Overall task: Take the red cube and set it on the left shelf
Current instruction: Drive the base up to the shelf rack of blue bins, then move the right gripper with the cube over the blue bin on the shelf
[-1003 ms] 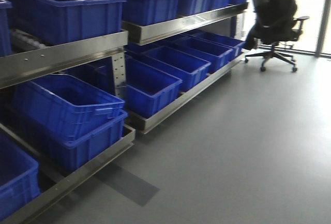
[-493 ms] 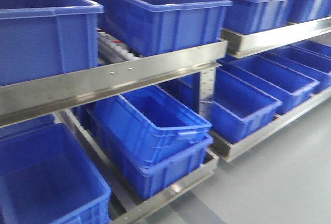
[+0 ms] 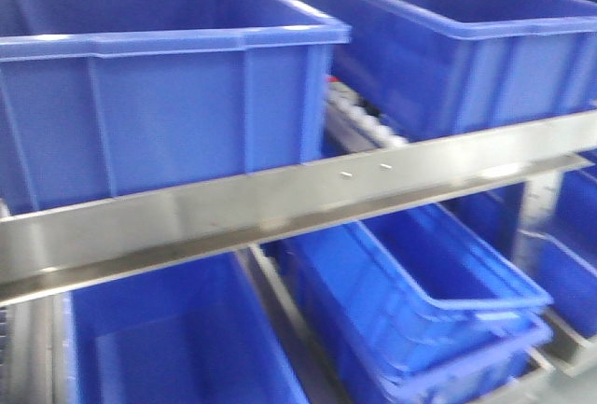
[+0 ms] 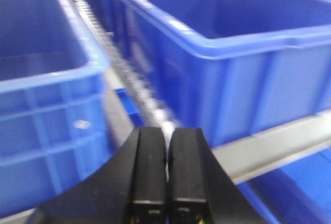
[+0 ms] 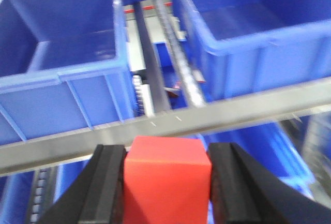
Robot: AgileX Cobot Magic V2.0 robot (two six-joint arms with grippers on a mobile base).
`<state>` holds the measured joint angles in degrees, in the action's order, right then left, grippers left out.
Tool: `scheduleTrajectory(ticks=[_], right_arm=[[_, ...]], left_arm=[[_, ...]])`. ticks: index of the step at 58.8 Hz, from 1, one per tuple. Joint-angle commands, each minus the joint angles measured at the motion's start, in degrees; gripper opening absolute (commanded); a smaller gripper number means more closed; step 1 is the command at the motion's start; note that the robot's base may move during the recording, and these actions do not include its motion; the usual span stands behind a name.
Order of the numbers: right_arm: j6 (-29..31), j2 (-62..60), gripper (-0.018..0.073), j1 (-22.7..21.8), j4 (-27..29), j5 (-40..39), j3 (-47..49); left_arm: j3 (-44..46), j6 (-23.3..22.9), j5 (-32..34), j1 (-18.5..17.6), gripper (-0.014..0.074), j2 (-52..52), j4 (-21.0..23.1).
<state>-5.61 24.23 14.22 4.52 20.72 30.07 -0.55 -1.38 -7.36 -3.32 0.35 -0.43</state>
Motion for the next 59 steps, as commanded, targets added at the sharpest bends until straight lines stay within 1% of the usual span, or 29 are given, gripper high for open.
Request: scheduleTrajectory(ticks=[1, 59], right_arm=[[0.33, 0.56, 0.0065, -0.27, -0.53, -4.98, 1.65], [0.33, 0.56, 0.0065, -0.27, -0.53, -4.98, 1.65]], left_arm=[[-1.32, -0.05, 5.04, -0.23, 0.0102, 0.82, 0.43], [-1.32, -0.05, 5.04, -0.23, 0.0102, 0.82, 0.43]])
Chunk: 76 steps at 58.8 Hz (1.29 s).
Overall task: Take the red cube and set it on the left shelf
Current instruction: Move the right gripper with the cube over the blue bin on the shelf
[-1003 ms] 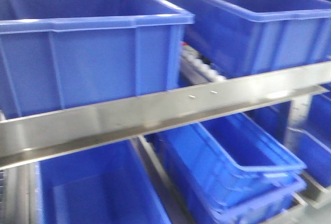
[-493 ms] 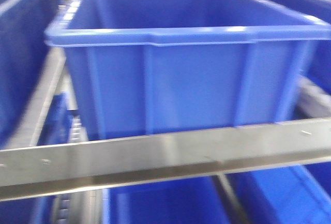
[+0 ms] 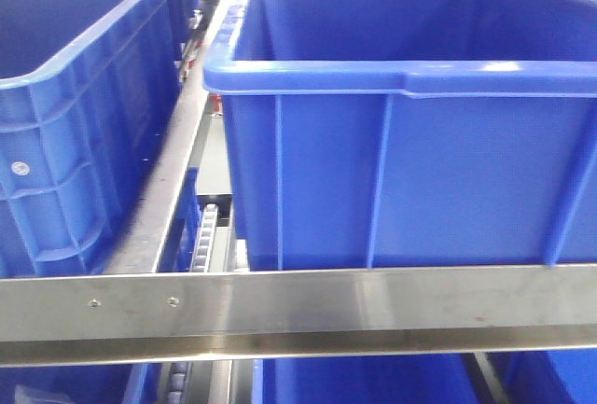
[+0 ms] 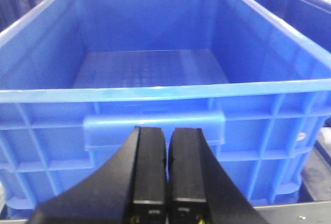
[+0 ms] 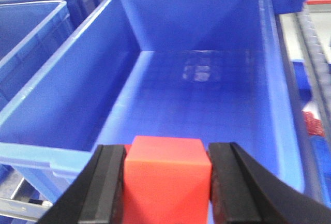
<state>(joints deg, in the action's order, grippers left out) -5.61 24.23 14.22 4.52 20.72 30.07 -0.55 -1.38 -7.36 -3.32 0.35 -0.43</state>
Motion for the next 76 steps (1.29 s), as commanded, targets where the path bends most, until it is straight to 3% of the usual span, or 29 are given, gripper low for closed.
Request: scheduleTrajectory(ticks=[1, 76], right_arm=[[0.33, 0.56, 0.0065, -0.27, -0.53, -4.98, 1.65], [0.33, 0.56, 0.0065, -0.27, -0.53, -4.98, 1.65]], left_arm=[[-1.32, -0.05, 5.04, -0.23, 0.0102, 0.82, 0.07], [-1.32, -0.05, 5.46, -0.23, 0.0102, 0.82, 0.43]])
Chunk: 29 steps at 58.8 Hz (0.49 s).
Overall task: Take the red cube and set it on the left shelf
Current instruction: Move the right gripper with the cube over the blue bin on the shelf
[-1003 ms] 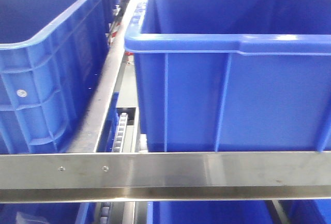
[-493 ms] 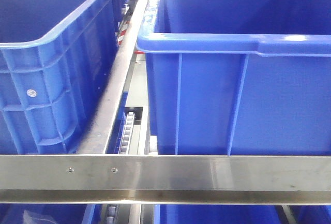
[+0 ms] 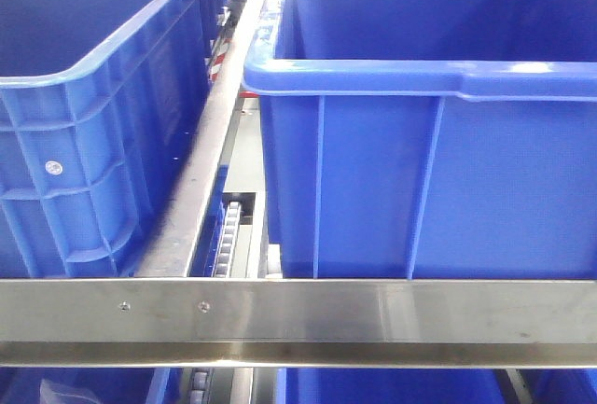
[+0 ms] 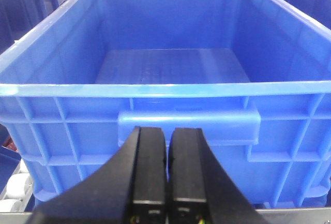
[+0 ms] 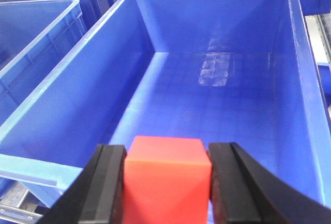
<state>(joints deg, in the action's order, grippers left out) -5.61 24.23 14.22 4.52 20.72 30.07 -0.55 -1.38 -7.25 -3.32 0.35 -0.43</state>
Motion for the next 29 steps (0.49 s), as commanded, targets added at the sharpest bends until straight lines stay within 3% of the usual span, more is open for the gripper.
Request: scheduleTrajectory(ticks=[1, 29], right_arm=[[0.33, 0.56, 0.0065, -0.27, -0.53, -4.98, 1.65], [0.33, 0.76, 0.0065, -0.27, -0.53, -7.86, 1.65]], left_arm=[[-1.32, -0.05, 5.36, -0.23, 0.0102, 0.82, 0.07], [-1.32, -0.05, 5.36, -0.23, 0.0102, 0.82, 0.07]])
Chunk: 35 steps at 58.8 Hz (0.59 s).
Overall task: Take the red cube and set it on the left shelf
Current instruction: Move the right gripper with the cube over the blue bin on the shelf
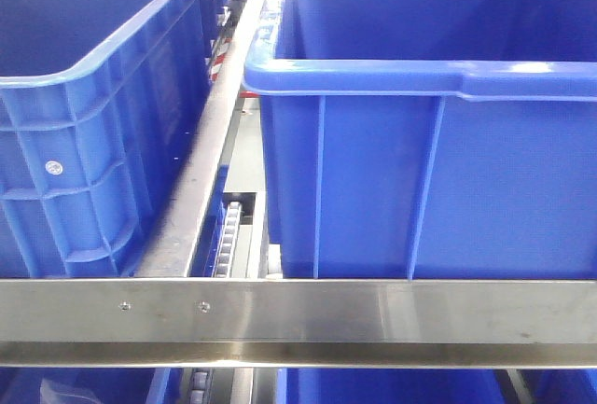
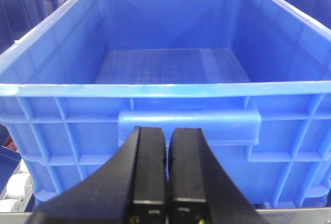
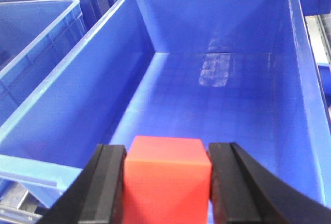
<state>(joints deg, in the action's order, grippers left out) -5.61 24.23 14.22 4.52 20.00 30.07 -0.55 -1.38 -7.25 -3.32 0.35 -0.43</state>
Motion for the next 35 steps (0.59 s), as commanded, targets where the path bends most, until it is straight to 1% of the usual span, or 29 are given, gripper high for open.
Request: scheduleTrajectory(ticks=[1, 12, 19, 35], right_arm=[[0.33, 0.97, 0.0065, -0.27, -0.53, -7.60, 1.65], [0.33, 4.79, 0.0065, -0.27, -0.53, -12.96, 1.65], [0.33, 11.27, 0.0065, -0.27, -0.53, -17.12, 2.92], [0.33, 31.95, 0.0080, -0.27, -0.53, -18.50, 14.34]], left_arm=[[-1.32, -0.05, 5.36, -0.23, 0.0102, 0.82, 0.43], [-1.32, -0.05, 5.36, -0.23, 0.0102, 0.82, 0.07], [-1.32, -0.05, 5.36, -0.23, 0.0102, 0.82, 0.07], [-1.32, -0.05, 5.36, -0.23, 0.0102, 0.82, 0.43]])
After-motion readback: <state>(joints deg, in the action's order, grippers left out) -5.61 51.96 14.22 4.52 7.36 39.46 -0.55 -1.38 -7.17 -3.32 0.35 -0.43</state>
